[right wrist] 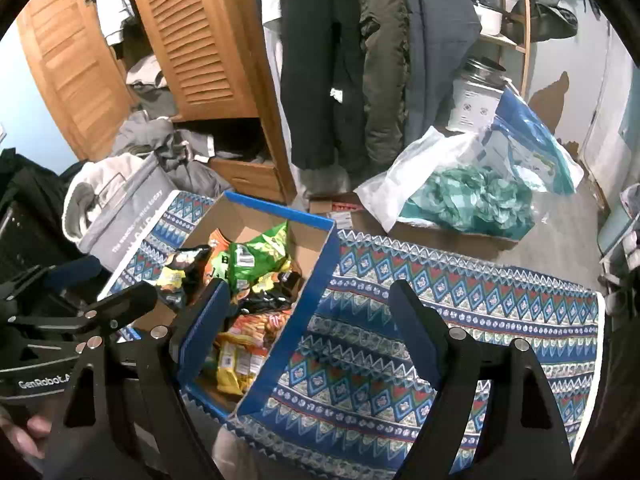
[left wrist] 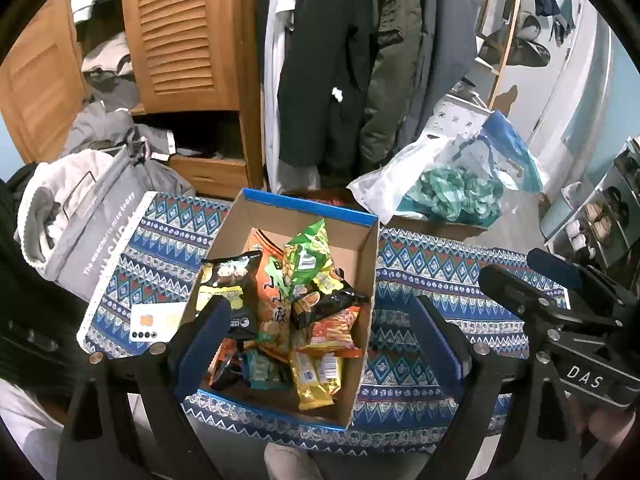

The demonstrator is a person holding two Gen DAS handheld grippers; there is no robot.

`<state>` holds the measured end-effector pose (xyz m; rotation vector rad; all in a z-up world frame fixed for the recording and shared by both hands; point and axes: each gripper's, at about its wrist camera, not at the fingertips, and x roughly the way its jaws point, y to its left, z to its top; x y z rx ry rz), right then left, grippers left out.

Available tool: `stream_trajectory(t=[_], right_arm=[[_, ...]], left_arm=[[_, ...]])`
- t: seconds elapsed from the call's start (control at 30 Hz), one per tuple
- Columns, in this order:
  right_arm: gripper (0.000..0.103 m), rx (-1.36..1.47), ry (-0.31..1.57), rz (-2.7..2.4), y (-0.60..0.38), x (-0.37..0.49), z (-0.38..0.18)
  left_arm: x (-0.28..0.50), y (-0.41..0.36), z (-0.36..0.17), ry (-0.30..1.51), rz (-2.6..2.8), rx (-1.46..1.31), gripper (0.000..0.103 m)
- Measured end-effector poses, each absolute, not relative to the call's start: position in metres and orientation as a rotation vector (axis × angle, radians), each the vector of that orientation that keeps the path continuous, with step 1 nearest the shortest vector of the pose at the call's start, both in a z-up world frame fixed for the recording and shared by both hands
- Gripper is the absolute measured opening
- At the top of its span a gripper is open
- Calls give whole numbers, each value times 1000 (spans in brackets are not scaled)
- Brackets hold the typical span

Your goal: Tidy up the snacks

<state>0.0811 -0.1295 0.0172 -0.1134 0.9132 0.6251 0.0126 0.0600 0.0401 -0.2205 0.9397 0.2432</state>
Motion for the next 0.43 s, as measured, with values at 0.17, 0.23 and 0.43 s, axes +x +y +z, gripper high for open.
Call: stream_trajectory(t=[0.17,0.23,0.43], right_arm=[[81,-113,910,625,-130,81,17],[81,-111,910,623,-131,81,17],[81,-109,914,618,-134,84,17]], left_arm=[[12,60,40,936,243,-215,92],[14,59,41,933,245,-206,92],[15,61,40,938,250,-214,92]])
